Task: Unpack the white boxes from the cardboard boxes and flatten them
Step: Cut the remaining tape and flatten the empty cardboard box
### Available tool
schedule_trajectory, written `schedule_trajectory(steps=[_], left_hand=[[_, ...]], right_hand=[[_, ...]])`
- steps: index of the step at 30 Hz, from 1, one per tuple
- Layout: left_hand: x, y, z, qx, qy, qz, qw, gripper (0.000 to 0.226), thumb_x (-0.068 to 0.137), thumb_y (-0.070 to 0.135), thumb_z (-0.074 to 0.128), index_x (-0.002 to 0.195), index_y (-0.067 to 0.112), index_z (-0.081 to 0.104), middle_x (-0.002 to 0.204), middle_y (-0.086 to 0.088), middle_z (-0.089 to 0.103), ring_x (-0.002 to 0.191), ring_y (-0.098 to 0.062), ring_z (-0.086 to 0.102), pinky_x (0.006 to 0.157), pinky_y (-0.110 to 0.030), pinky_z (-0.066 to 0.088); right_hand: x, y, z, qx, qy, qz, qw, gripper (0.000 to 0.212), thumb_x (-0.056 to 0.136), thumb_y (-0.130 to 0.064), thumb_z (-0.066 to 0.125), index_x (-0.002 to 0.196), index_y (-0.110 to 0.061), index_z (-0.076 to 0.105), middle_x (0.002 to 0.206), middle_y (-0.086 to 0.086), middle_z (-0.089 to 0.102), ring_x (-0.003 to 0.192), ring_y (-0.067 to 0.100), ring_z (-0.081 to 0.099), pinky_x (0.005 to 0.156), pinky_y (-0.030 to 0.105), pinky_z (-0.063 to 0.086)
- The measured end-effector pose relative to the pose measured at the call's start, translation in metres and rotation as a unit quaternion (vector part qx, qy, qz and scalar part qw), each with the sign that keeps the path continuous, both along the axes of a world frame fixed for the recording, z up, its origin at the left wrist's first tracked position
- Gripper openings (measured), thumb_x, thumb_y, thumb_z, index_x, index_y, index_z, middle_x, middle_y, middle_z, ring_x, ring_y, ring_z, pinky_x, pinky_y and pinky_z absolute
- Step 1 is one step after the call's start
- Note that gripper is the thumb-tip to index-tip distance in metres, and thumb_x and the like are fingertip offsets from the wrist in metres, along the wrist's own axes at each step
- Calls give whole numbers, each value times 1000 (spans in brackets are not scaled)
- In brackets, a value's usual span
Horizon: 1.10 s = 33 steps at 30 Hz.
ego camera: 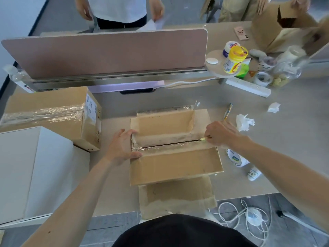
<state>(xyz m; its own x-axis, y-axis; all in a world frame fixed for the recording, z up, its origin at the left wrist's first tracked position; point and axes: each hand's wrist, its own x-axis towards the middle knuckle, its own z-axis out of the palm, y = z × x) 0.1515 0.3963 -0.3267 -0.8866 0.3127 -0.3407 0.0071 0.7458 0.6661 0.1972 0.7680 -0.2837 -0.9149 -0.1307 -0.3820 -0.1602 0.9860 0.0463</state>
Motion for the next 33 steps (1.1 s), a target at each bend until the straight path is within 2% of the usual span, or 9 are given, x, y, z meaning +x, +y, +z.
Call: schedule_trajectory(steps=[3,7,10,13,19,22,26,30,33], left_hand=[[-2,13,7,-95,36,-17,995,107,43,63,79,141,33,47,160,-15,20,151,-24,6,118,-44,18],[3,62,16,-200,78,-81,973,96,72,28,80,152,36,28,165,-6,-5,152,-24,-6,119,-56,11],[19,118,20,-146,80,-129,978,88,80,46,74,153,39,26,165,2,-10,152,-18,-10,119,-55,0],[30,166,16,-148,64,-174,972,96,76,67,68,154,44,17,164,10,-19,151,-19,-16,117,-56,-7],[26,193,2,-168,46,-178,969,113,66,74,71,154,47,4,163,13,-19,151,-16,-18,116,-61,-13],[25,194,4,-195,34,-179,964,119,64,78,69,154,46,-1,162,16,-21,150,-13,-22,116,-60,-13],[25,197,5,-204,25,-169,964,123,61,79,71,155,44,0,162,17,-21,149,-12,-24,115,-60,-14],[24,198,5,-211,24,-165,963,126,59,80,70,155,43,-1,162,18,-22,149,-11,-24,115,-61,-12],[24,201,6,-218,25,-160,962,126,58,80,72,155,44,-2,161,19,-23,149,-10,-24,115,-60,-12]], right_hand=[[2,2,-4,-20,8,-14,1000,14,80,-15,48,72,-23,56,86,-3,66,80,27,62,62,29,34],[0,4,-9,-24,15,-18,999,22,77,-13,50,82,-21,70,88,-2,70,82,28,66,66,29,48],[1,4,-6,-44,13,-24,999,23,80,-13,52,91,-25,70,95,-1,70,86,29,66,66,29,44],[4,3,0,-48,11,-29,998,23,83,-12,54,95,-24,69,96,0,69,80,29,61,63,28,35],[8,10,1,-63,12,-18,998,13,84,-12,56,90,-19,65,88,2,67,66,26,51,62,28,37],[8,14,6,-72,0,7,997,8,86,-11,56,83,-18,57,73,2,56,67,27,53,63,29,42],[7,29,10,-67,-6,7,998,12,84,-6,54,87,-16,59,73,1,48,68,27,50,63,28,38],[6,49,10,-90,-24,-15,996,16,76,-2,54,78,-17,56,63,-1,43,67,29,53,55,26,37],[9,62,5,-105,-14,-25,994,16,76,-2,52,71,-17,53,65,0,49,66,30,54,59,27,40]])
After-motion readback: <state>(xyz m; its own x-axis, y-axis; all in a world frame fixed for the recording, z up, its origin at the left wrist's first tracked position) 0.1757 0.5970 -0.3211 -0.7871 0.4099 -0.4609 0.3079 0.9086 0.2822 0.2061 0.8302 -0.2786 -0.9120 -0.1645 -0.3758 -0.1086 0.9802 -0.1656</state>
